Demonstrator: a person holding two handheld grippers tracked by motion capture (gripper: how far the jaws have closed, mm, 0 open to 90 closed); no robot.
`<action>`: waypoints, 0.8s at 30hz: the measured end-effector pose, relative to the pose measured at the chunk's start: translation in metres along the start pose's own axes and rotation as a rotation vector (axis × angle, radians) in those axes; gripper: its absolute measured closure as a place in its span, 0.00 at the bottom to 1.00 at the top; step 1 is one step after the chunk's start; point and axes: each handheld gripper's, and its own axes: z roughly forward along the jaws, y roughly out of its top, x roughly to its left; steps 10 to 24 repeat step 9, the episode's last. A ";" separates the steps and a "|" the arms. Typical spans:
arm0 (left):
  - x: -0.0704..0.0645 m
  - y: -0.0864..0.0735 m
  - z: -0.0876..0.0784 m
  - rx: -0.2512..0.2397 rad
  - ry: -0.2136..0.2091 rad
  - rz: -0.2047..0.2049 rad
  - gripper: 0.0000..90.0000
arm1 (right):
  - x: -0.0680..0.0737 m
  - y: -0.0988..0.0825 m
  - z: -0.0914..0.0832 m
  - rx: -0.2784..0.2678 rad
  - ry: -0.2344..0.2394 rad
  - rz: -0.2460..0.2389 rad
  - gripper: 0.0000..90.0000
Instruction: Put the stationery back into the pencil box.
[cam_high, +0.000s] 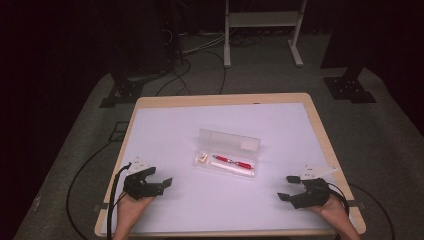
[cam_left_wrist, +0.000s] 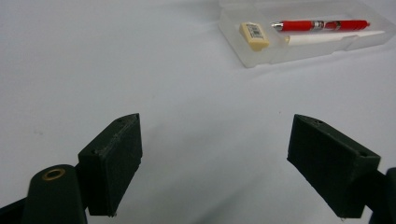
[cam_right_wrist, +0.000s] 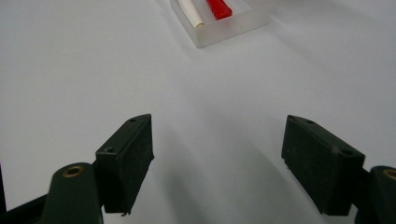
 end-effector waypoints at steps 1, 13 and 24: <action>0.001 -0.002 -0.001 -0.002 -0.001 -0.005 0.19 | 0.000 0.000 0.000 0.000 0.000 0.000 0.27; 0.004 -0.015 -0.013 -0.028 0.006 -0.032 0.16 | 0.004 -0.001 -0.003 -0.027 -0.008 0.009 0.24; 0.004 -0.015 -0.013 -0.028 0.006 -0.032 0.16 | 0.004 -0.001 -0.003 -0.027 -0.008 0.009 0.24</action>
